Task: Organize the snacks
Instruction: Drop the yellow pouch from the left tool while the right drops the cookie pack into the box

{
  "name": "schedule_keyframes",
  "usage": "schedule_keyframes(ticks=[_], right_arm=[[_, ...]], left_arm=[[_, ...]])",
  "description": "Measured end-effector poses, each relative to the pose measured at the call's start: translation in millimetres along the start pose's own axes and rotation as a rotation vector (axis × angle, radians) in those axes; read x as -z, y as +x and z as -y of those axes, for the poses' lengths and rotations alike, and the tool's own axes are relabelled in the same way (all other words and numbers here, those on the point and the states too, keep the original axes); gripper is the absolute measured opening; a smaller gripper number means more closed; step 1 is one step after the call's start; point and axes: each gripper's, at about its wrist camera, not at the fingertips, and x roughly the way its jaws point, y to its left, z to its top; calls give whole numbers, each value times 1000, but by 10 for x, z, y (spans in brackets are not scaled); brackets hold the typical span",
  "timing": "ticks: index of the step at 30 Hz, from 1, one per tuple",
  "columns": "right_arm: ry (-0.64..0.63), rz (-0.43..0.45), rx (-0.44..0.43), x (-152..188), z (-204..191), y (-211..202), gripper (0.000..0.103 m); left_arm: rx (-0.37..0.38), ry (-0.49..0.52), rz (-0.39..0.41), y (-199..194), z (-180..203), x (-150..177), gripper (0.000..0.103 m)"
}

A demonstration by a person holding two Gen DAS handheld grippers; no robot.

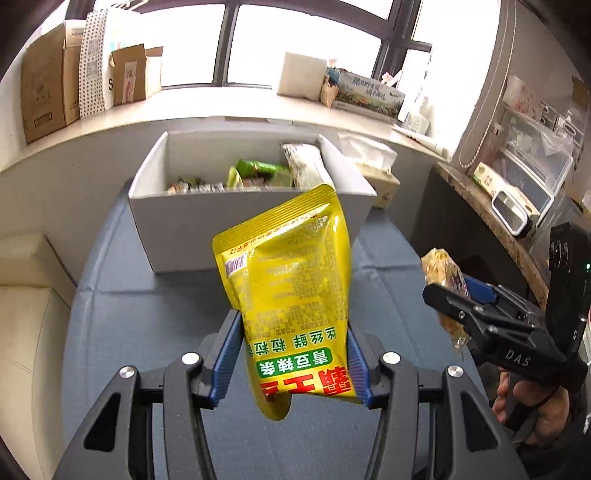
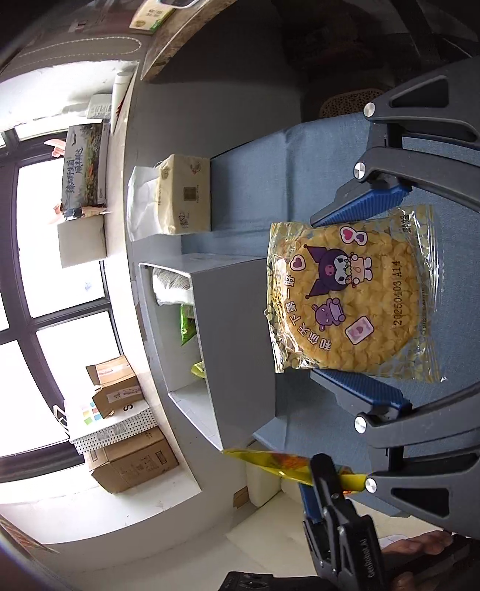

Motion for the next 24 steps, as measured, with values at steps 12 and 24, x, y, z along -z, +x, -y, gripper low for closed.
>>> schedule_keyframes(ticks=[12, 24], right_arm=[[-13, 84, -85, -1349, -336, 657, 78], [4, 9, -92, -1839, -428, 1353, 97]], left_arm=[[-38, -24, 160, 342, -594, -1499, 57], [-77, 19, 94, 1082, -847, -1821, 92]])
